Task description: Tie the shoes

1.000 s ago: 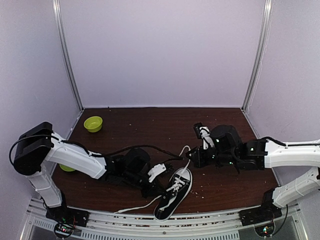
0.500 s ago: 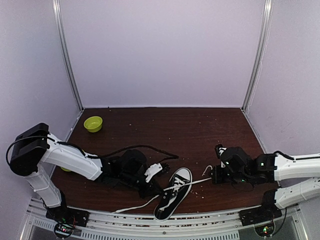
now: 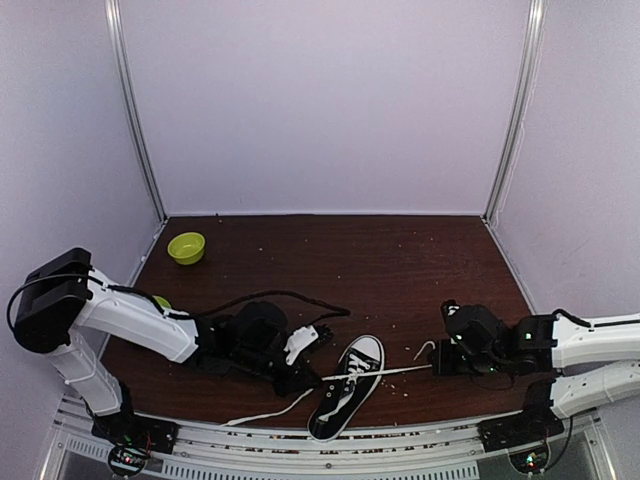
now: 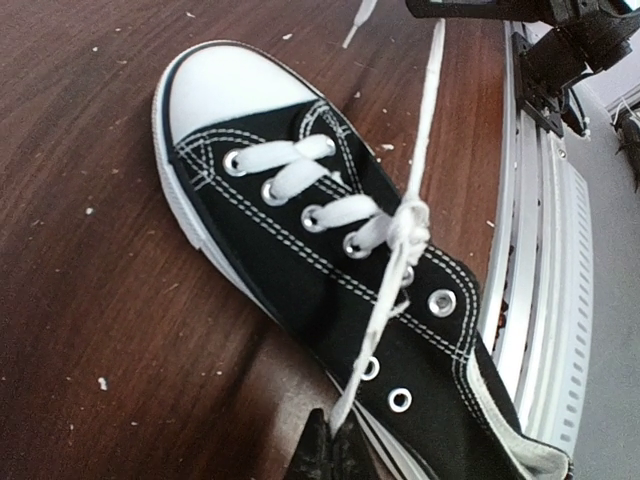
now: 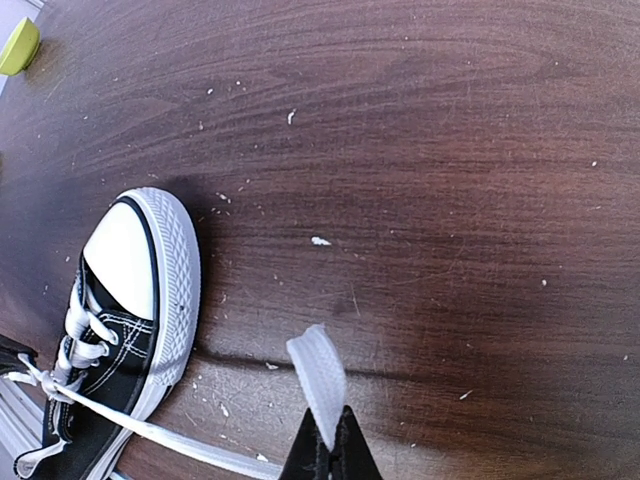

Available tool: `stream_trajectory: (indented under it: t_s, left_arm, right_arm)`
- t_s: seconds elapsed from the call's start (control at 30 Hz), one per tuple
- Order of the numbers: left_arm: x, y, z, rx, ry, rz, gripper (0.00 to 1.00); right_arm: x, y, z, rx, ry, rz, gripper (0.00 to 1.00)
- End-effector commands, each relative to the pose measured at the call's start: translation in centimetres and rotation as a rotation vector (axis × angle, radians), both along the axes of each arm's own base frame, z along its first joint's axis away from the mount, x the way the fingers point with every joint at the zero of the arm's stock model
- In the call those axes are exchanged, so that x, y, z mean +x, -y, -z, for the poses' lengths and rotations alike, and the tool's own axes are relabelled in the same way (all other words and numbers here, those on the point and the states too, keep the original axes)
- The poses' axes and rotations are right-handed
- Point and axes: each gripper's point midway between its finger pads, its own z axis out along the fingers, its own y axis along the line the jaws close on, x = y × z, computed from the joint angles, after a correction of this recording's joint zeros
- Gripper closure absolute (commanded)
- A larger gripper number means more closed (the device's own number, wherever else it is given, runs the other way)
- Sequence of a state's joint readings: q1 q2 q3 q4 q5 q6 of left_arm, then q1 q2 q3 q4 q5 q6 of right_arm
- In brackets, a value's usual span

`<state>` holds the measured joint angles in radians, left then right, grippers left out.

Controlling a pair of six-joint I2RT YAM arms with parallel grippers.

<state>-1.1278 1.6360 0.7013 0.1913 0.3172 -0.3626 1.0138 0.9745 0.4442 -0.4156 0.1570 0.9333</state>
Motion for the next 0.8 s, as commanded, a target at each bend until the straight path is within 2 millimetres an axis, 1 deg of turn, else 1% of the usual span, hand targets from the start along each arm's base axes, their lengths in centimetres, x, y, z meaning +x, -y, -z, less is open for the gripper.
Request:
stream_trajectory:
  t_s: [0.0, 0.17, 0.3, 0.43, 0.6, 0.63, 0.7, 0.77]
  left_arm:
    - [1.1, -0.5, -1.1, -0.020, 0.048, -0.077, 1.00]
    - [1.1, -0.8, -1.3, -0.031, 0.049, -0.089, 1.00]
    - [1.1, -1.3, -1.2, -0.029, 0.049, -0.102, 1.00]
    - [1.2, -1.9, -1.3, -0.028, 0.058, -0.122, 1.00]
    - [1.0, -1.8, -1.6, -0.036, 0.053, -0.111, 1.00]
    - [0.9, -1.7, -1.6, -0.039, 0.050, -0.106, 1.00]
    - [1.0, -1.2, -2.2, -0.058, 0.054, -0.097, 1.00]
    - [1.1, -0.3, -3.1, -0.096, 0.065, -0.086, 1.00]
  right_arm:
    - [-0.4, 0.7, 1.0, -0.016, -0.025, 0.010, 1.00]
    - [-0.7, 0.5, 1.8, -0.026, -0.050, -0.001, 1.00]
    - [-0.9, 1.3, 2.3, -0.056, -0.061, 0.015, 1.00]
    - [-1.2, 1.3, 2.4, -0.047, -0.071, 0.006, 1.00]
    - [-1.4, 1.2, 2.6, -0.043, -0.077, 0.001, 1.00]
    - [-1.3, 1.3, 2.5, -0.046, -0.073, 0.006, 1.00]
    - [-0.6, 1.2, 1.7, -0.042, -0.036, 0.015, 1.00]
    - [0.9, 0.5, -0.2, -0.020, 0.033, 0.022, 1.00]
